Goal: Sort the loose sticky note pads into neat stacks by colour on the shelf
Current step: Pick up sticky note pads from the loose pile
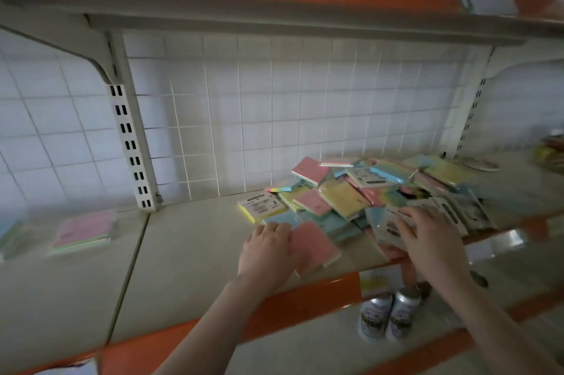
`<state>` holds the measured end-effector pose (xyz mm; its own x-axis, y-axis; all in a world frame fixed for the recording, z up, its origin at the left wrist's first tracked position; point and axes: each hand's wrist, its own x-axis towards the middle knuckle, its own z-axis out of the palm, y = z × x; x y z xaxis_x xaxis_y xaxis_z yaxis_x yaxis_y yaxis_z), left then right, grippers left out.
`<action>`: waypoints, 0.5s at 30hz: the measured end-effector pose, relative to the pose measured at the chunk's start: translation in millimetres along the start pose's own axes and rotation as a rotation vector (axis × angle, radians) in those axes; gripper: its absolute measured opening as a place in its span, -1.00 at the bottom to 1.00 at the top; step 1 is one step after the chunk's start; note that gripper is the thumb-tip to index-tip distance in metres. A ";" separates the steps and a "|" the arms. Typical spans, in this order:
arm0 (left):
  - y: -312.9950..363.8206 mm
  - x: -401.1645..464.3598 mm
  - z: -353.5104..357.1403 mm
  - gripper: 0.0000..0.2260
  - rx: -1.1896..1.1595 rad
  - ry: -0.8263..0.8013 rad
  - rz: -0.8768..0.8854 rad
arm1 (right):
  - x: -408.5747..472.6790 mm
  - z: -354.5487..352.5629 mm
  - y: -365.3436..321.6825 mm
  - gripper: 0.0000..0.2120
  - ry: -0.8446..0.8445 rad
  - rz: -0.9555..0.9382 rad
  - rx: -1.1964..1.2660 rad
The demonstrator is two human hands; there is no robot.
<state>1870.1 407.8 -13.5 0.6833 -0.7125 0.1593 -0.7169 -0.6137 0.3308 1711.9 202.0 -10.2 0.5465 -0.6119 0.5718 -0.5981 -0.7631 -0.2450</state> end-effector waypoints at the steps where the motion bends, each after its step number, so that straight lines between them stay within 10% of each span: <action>1: 1.9 3.4 2.3 -0.58 0.006 -0.019 0.009 | 2.4 0.4 2.0 -0.80 -0.010 0.005 -0.001; 15: 19.5 35.6 6.0 -0.35 -0.096 -0.074 -0.072 | 67.6 26.5 21.8 -0.73 -0.093 -0.114 0.132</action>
<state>1879.7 368.5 -6.9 0.7180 -0.6931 0.0641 -0.6474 -0.6311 0.4273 1751.3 138.4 2.3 0.6621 -0.5316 0.5283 -0.4503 -0.8456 -0.2866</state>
